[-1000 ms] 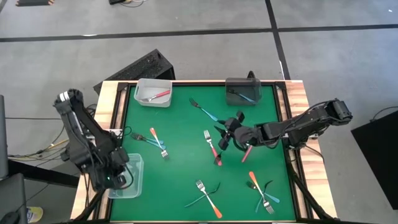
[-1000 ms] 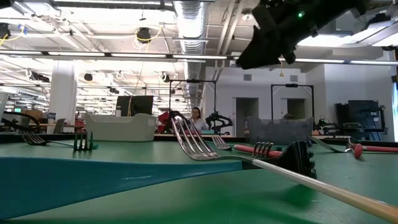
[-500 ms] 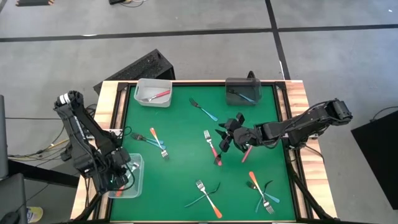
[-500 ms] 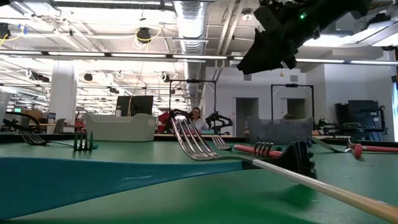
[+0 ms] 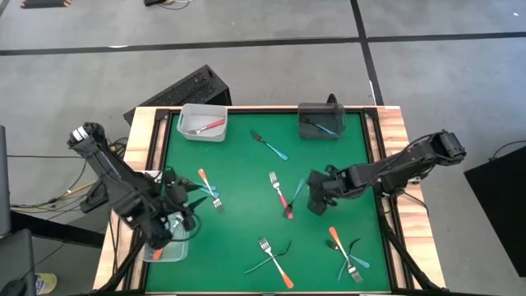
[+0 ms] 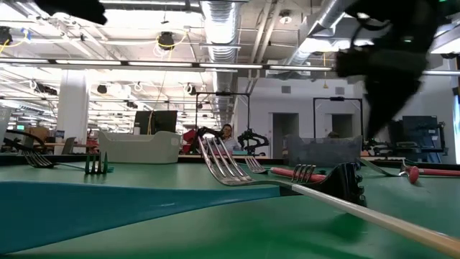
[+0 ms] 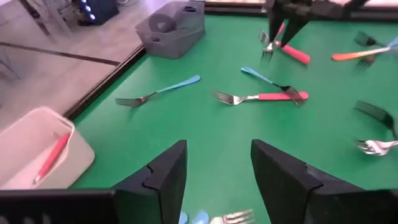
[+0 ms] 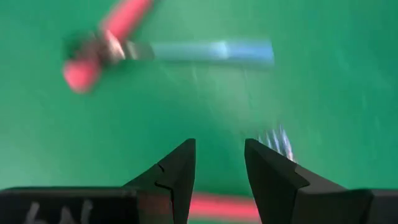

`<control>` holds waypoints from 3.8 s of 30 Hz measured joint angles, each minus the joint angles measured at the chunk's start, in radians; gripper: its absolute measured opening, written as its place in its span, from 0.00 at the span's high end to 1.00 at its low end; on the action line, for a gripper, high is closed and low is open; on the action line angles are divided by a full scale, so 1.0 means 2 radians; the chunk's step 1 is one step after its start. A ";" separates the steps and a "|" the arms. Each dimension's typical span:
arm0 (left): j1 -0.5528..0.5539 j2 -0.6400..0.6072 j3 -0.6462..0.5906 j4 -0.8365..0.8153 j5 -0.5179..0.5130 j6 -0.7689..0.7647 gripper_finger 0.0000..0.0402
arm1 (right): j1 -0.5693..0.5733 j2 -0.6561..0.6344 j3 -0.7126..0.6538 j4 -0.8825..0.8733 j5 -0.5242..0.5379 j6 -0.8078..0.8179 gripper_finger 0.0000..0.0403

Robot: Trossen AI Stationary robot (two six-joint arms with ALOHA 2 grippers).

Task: Sort silverware by color (type)
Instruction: Put the blue fork into the black bin

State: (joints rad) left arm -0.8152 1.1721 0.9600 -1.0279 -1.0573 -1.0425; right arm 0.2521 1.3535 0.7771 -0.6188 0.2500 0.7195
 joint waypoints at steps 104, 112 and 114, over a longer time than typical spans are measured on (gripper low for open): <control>0.611 0.037 -0.155 0.665 0.499 0.563 0.61 | -0.226 -0.072 -0.079 -0.127 -0.074 -0.095 0.59; 0.585 0.037 -0.155 0.663 0.469 0.556 0.61 | -0.205 -0.075 -0.086 -0.119 -0.072 -0.096 0.59; 0.582 0.037 -0.155 0.661 0.466 0.556 0.61 | -0.200 -0.076 -0.075 -0.118 -0.066 -0.073 0.59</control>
State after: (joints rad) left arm 0.3485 1.2457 0.6498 0.2951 -0.1243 0.0704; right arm -0.1481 1.2018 0.6267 -0.8548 0.1171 0.5741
